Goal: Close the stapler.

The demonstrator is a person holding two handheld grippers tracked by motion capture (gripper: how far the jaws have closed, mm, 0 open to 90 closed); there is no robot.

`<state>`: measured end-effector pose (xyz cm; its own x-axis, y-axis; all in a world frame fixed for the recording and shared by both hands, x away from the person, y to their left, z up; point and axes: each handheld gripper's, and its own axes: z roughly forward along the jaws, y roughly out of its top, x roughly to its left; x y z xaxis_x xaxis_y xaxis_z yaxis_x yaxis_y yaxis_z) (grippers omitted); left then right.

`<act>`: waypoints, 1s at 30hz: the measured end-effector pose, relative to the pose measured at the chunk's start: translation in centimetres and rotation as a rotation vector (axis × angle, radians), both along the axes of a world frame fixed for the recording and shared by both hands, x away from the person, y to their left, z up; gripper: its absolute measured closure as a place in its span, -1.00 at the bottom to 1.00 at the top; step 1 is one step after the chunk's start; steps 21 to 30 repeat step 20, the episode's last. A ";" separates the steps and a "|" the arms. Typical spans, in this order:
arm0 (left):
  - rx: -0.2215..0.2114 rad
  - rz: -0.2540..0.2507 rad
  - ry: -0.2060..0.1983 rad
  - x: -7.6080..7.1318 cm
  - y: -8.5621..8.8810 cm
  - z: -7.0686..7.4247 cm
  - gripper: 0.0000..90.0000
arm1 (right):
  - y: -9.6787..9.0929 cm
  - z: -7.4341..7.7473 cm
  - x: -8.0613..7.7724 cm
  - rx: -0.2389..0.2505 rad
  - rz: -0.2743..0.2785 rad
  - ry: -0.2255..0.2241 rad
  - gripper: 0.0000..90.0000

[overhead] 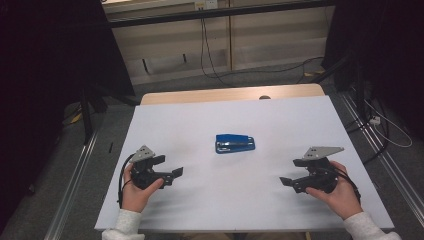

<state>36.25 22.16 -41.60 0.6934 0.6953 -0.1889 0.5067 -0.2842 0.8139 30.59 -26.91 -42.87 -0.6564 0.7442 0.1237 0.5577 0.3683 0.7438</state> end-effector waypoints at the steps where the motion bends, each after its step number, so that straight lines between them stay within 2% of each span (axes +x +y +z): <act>1: 0.002 -0.003 0.000 -0.1 0.1 0.0 -0.79 | -0.1 0.0 -0.1 0.002 0.001 0.000 -0.63; 9: 0.026 -0.005 0.008 -0.5 0.8 -0.3 -0.79 | -0.4 0.1 -0.5 0.003 -0.003 -0.005 -0.63; 12: 0.014 0.003 0.006 -0.7 1.1 -0.3 -0.79 | -0.5 0.1 -0.6 0.010 -0.007 -0.006 -0.63; 19: 0.017 0.015 0.006 -0.8 1.8 -0.5 -0.79 | -0.5 0.1 -0.5 0.003 -0.004 -0.006 -0.63; 30: 0.016 0.016 0.007 -0.8 1.8 -0.5 -0.79 | -0.5 0.1 -0.5 0.002 -0.004 -0.006 -0.63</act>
